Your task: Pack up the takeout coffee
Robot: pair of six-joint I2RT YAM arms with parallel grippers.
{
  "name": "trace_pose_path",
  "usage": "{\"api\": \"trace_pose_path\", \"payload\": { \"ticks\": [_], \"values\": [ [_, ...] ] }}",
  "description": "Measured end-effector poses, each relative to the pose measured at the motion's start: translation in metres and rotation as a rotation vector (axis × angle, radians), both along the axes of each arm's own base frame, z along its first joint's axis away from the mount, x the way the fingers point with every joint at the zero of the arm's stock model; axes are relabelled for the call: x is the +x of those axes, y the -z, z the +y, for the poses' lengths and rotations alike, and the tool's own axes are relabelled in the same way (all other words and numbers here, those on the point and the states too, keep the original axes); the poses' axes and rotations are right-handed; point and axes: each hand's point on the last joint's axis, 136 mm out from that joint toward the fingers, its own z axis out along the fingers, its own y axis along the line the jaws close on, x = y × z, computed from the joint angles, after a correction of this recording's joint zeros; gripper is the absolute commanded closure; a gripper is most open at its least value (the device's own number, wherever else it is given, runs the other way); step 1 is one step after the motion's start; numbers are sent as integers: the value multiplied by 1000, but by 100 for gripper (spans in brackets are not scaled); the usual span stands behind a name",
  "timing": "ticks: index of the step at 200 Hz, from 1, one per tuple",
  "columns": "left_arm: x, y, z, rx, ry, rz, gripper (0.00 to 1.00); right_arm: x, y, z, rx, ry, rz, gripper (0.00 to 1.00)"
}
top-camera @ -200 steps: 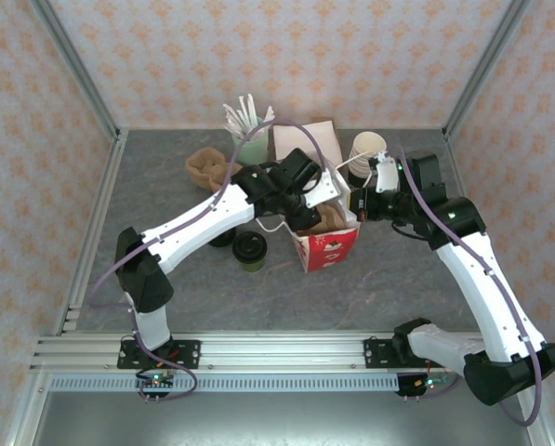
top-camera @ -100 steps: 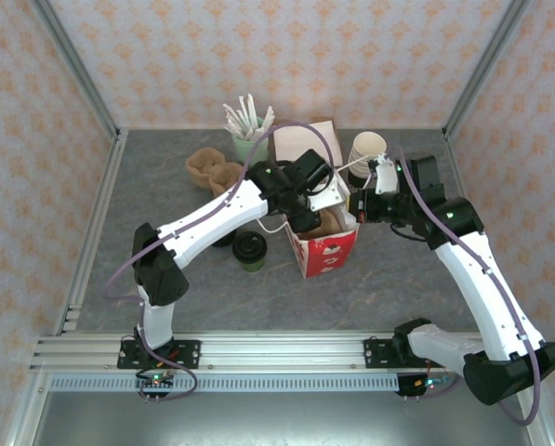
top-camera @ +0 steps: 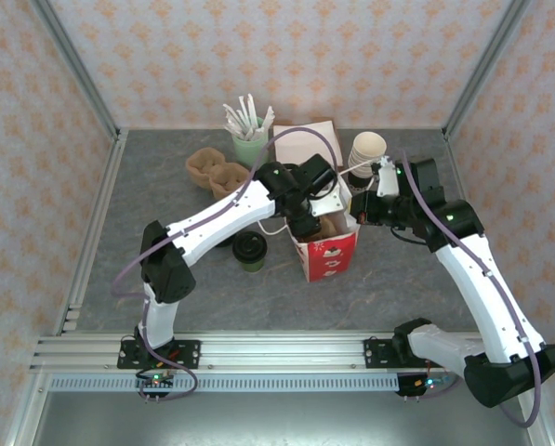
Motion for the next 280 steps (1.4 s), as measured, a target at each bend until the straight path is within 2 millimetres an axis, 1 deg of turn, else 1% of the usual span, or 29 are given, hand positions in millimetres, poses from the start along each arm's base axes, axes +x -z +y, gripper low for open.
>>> {"api": "trace_pose_path", "payload": {
  "ticks": [23, 69, 146, 168, 217, 254, 280],
  "values": [
    [-1, 5, 1, 24, 8, 17, 62, -1, 6, 0, 7, 15, 25, 100],
    [-3, 9, 3, 64, 22, 47, 62, -1, 8, -1, 14, 28, 41, 100],
    [-4, 10, 7, 104, 21, 72, 60, -1, 11, -1, 20, 38, 54, 100],
    [-4, 10, 7, 112, 26, 74, 54, -1, 12, -1, 20, 42, 56, 100],
    [-4, 10, 7, 113, 26, 74, 45, 0, 12, -1, 19, 42, 56, 100],
    [-3, 8, 6, 106, 25, 69, 28, 0, 12, -1, 19, 43, 56, 100],
    [-3, 6, 5, 99, 25, 67, 21, -1, 14, -1, 18, 42, 60, 100]
  ]
}}
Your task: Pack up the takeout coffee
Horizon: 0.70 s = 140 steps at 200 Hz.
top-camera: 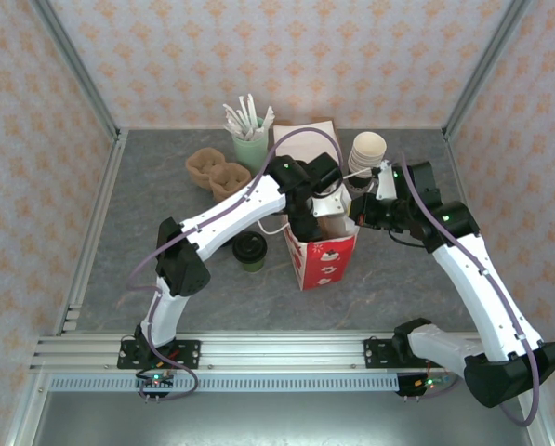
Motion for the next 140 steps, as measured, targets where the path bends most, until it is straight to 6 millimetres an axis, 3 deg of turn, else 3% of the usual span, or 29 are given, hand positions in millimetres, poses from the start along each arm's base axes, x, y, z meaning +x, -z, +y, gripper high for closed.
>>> {"api": "trace_pose_path", "payload": {
  "ticks": [82, 140],
  "values": [
    [3, -22, -4, -47, -6, -35, 15, -1, -5, 0, 8, -1, -22, 100],
    [-1, -80, -4, -175, -6, -124, 15, -2, -5, 0, 9, -4, -21, 100]
  ]
}}
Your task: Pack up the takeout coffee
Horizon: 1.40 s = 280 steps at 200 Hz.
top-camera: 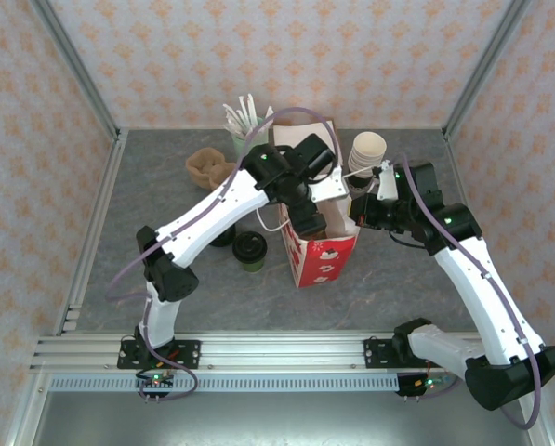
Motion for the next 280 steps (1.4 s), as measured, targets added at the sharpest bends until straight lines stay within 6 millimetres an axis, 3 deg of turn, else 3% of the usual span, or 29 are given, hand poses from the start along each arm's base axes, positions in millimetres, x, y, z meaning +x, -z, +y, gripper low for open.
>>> {"api": "trace_pose_path", "payload": {
  "ticks": [55, 90, 126, 147, 173, 211, 280],
  "values": [
    [-2, -49, 3, -137, -55, -78, 14, 2, 1, -3, -10, 20, -1, 100],
    [1, -110, 1, -329, -137, -165, 14, 9, 0, -3, -1, 49, -5, 100],
    [-5, -164, 25, -463, -243, -256, 14, 17, 5, -4, -10, 74, 8, 95],
    [-9, -180, 46, -511, -318, -295, 14, 19, 8, -6, -21, 87, 13, 84],
    [-10, -174, 78, -523, -422, -304, 13, 25, 13, -6, -30, 95, 24, 66],
    [-13, -132, 124, -509, -575, -265, 13, 30, 20, -9, -65, 107, 28, 50],
    [-36, -71, 157, -447, -675, -183, 10, 36, 0, -20, -135, 116, -52, 33]
  ]
}}
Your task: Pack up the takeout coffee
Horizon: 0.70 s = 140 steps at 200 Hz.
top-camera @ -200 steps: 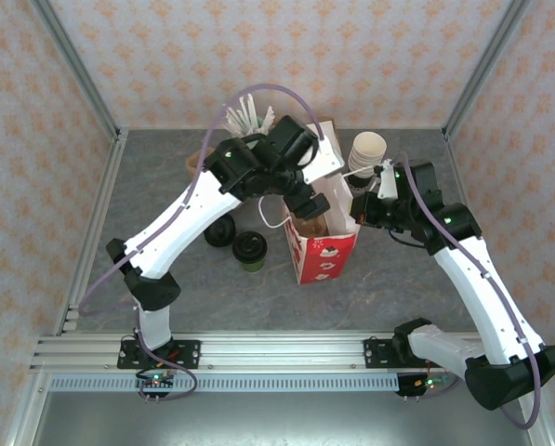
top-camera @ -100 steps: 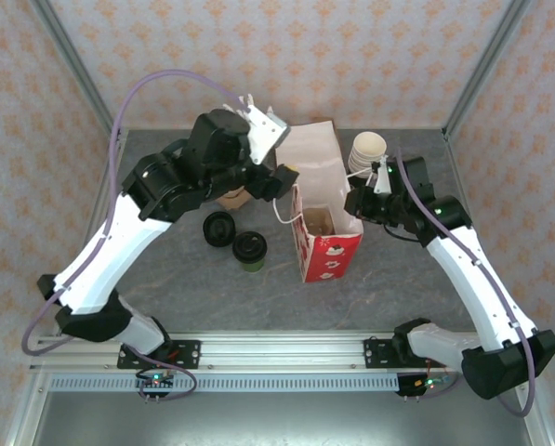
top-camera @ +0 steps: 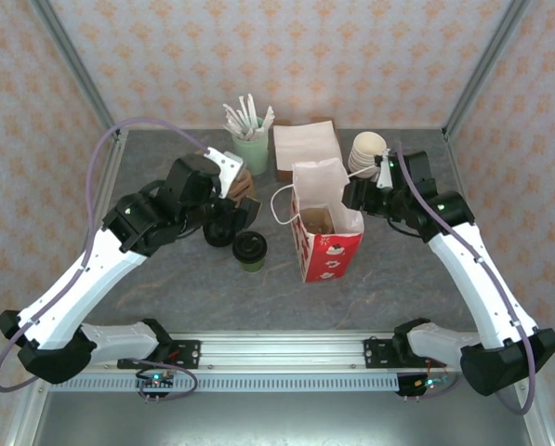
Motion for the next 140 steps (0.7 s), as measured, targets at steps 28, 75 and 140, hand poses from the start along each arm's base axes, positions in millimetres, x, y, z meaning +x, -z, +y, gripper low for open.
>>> {"api": "trace_pose_path", "payload": {
  "ticks": [28, 75, 140],
  "values": [
    [-7, 39, 4, 33, -15, 79, 5, 2, -5, -4, -4, 1, -16, 32],
    [-13, 98, 3, 74, -45, 233, 3, 5, -7, -12, 36, 17, -7, 33],
    [-2, 156, -4, 174, -164, 443, 3, 3, -10, -6, 90, -9, 5, 34]
  ]
}}
